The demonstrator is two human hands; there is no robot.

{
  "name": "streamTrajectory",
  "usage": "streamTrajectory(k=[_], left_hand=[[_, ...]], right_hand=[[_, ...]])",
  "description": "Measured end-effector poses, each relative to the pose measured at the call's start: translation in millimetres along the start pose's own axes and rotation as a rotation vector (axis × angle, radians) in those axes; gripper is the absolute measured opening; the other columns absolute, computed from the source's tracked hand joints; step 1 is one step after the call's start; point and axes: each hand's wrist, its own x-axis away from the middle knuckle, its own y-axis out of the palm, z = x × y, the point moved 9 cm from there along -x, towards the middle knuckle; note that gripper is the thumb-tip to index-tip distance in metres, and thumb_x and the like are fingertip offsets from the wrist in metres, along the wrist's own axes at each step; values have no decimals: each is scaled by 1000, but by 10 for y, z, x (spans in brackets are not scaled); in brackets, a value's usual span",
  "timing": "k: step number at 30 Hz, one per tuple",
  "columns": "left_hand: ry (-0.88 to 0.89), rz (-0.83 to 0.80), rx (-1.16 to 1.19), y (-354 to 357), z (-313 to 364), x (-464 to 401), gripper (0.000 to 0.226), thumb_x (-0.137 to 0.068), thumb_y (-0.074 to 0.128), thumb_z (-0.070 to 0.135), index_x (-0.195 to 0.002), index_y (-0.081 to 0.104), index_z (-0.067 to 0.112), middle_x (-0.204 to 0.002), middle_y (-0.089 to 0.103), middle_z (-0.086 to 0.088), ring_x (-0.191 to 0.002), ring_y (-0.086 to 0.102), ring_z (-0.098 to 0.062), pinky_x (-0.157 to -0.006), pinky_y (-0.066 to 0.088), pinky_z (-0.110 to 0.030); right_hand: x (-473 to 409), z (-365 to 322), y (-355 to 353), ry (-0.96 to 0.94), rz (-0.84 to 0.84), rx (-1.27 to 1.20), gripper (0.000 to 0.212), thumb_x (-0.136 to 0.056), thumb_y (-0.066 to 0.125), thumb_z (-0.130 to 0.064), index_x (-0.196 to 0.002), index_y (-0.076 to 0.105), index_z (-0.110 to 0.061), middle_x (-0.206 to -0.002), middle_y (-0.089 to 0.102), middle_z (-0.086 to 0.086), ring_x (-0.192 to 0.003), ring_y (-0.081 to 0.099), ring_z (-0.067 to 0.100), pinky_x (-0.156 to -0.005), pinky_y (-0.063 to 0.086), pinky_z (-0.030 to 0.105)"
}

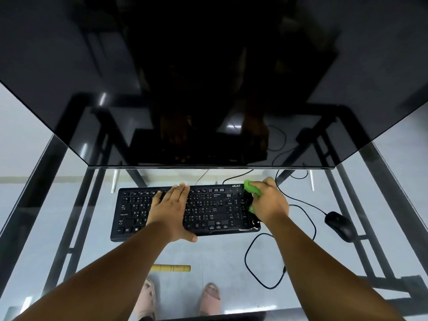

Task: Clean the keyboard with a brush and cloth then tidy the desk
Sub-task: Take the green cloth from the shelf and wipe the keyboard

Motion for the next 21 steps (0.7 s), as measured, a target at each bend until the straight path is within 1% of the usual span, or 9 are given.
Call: streamTrajectory(k=[3, 5, 6, 8, 9, 13, 14, 16, 21], left_hand=[[-5, -1, -7, 4, 11, -7, 141, -54, 66, 81, -152, -17, 21, -161, -14, 4, -149, -8, -15, -120, -2, -46], [-7, 1, -9, 0, 13, 3, 141, -54, 66, 81, -152, -17, 21, -161, -14, 4, -149, -7, -16, -120, -3, -45], [-8, 0, -12, -2, 14, 7, 141, -54, 66, 81, -152, -17, 21, -161, -14, 4, -149, -7, -16, -120, -3, -45], [-11, -2, -14, -1, 17, 6, 142, -54, 67, 80, -151, -17, 21, -161, -14, 3, -149, -7, -16, -120, -2, -45], [-16, -3, -13, -2, 25, 1, 142, -54, 68, 80, -151, -17, 21, -161, -13, 2, -149, -6, -17, -120, -1, -46], [-25, -10, -14, -8, 81, -25, 144, -52, 73, 75, -151, -18, 23, -162, -10, 0, -149, -6, -22, -120, 5, -49], [-27, -12, -14, -4, 93, -27, 144, -52, 74, 74, -151, -18, 23, -161, -11, -1, -149, -6, -22, -120, 5, -49], [-34, -23, -17, 8, 104, -23, 143, -54, 74, 72, -151, -19, 22, -161, -13, -1, -149, -9, -22, -120, 5, -49], [-44, -41, -7, 25, 90, -12, 142, -56, 74, 72, -151, -18, 21, -161, -16, 0, -149, -12, -20, -120, 4, -49]], right_hand=[[-3, -112, 36, -35, -13, -43, 45, -93, 53, -13, -128, 58, -41, -112, 40, -14, -88, 60, 16, -76, 55, 32], [1, -176, 73, -110, -55, -47, 51, -90, 55, -7, -127, 59, -41, -117, 42, -16, -93, 59, 16, -77, 55, 31], [12, -178, 82, -150, -75, -34, 51, -88, 56, -7, -126, 60, -41, -117, 42, -18, -93, 59, 15, -74, 54, 28], [21, -101, 69, -185, -93, -5, 49, -87, 58, -7, -121, 64, -42, -111, 42, -21, -91, 56, 11, -67, 46, 20], [10, -38, 45, -167, -89, -2, 48, -87, 58, -7, -120, 64, -42, -108, 42, -22, -88, 56, 10, -65, 44, 19], [-96, 66, -24, -45, -58, -16, 54, -88, 53, -3, -124, 61, -42, -108, 41, -20, -75, 56, 6, -73, 54, 28], [-93, 48, -15, -37, -62, -36, 55, -88, 53, -2, -125, 60, -42, -109, 41, -19, -72, 57, 4, -74, 55, 29], [-46, 18, -3, -53, -55, -71, 53, -89, 53, -4, -124, 61, -42, -107, 41, -18, -72, 60, 5, -76, 56, 32], [204, 148, 13, -100, -1, -50, 48, -89, 57, -9, -124, 62, -41, -103, 46, -15, -73, 60, 12, -63, 54, 32]])
